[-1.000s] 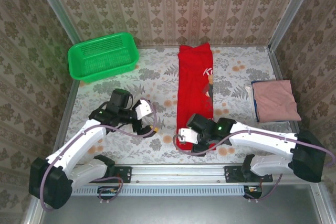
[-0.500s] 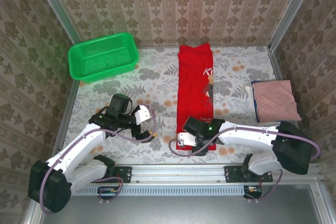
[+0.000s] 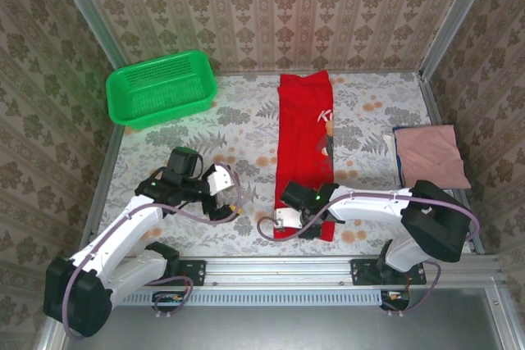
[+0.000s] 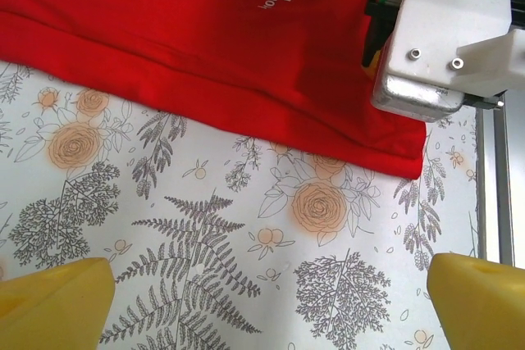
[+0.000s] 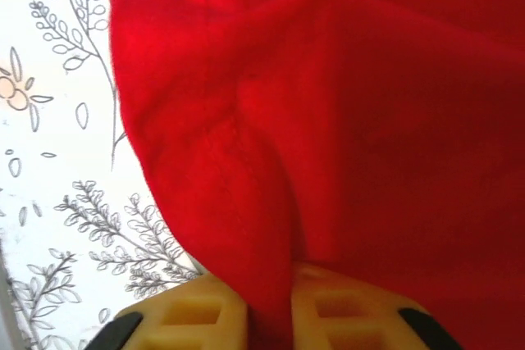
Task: Fold and stack the t-shirts
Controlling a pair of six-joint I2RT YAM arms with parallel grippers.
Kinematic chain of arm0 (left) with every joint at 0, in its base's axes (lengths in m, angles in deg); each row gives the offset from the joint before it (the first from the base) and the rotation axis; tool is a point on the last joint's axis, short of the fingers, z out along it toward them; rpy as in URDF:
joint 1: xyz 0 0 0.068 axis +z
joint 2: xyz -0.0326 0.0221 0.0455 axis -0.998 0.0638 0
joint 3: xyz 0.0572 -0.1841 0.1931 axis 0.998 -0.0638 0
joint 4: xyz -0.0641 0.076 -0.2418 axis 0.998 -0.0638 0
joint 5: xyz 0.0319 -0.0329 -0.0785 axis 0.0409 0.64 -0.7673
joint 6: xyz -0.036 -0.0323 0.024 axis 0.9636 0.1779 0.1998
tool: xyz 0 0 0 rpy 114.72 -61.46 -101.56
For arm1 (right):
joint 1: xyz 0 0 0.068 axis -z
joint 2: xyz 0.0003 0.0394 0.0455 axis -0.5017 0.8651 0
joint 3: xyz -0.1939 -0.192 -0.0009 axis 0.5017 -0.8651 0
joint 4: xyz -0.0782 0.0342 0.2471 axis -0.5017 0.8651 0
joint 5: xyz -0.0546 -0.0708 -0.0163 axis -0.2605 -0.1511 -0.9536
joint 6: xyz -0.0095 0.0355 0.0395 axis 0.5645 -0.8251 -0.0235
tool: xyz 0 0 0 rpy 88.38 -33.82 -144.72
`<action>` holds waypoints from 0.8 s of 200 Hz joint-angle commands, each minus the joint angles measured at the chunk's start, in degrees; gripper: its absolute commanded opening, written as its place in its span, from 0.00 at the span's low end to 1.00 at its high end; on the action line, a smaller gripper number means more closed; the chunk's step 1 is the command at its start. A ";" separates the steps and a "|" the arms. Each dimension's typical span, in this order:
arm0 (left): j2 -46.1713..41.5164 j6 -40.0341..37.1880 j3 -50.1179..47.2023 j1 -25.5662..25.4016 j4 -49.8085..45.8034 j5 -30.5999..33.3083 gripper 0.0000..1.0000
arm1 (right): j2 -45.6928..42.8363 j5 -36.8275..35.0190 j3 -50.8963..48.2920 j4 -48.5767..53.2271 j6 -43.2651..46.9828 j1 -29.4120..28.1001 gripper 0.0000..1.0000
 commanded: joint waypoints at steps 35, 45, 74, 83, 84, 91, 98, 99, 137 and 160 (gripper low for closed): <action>-1.25 -2.25 -1.17 0.46 -1.59 -1.16 1.00 | -1.13 2.55 -0.01 4.10 -1.45 0.22 0.02; -1.68 -2.14 -1.48 0.53 -1.51 -1.05 1.00 | -2.26 3.08 0.02 4.96 -2.33 0.22 0.04; -2.97 -1.29 -2.55 0.46 -1.04 -0.79 1.00 | -4.27 2.61 -0.66 4.67 -3.34 0.22 0.43; -3.53 -0.74 -3.08 0.47 -0.79 -0.75 1.00 | -4.34 2.77 -0.77 4.56 -3.33 0.14 0.45; -3.56 -0.73 -3.18 0.51 -0.78 -0.78 1.00 | -4.33 2.88 -0.77 4.56 -3.28 0.14 0.46; -4.00 -0.32 -3.51 0.46 -0.54 -0.66 1.00 | -4.24 3.09 -0.77 4.47 -3.24 0.13 0.47; -4.36 -0.03 -3.85 0.46 -0.28 -0.63 1.00 | -4.04 3.47 -0.78 4.46 -3.24 0.00 0.48; -4.46 -0.02 -3.96 0.46 -0.22 -0.63 1.00 | -4.00 3.49 -0.78 4.42 -3.19 -0.02 0.48; -5.38 1.17 -4.81 0.47 0.76 -0.20 1.00 | -2.18 4.83 -1.08 3.01 -3.31 -0.42 0.48; -5.19 1.44 -5.12 0.46 1.56 -0.54 1.00 | -0.80 5.19 -1.46 1.71 -3.67 -0.39 0.46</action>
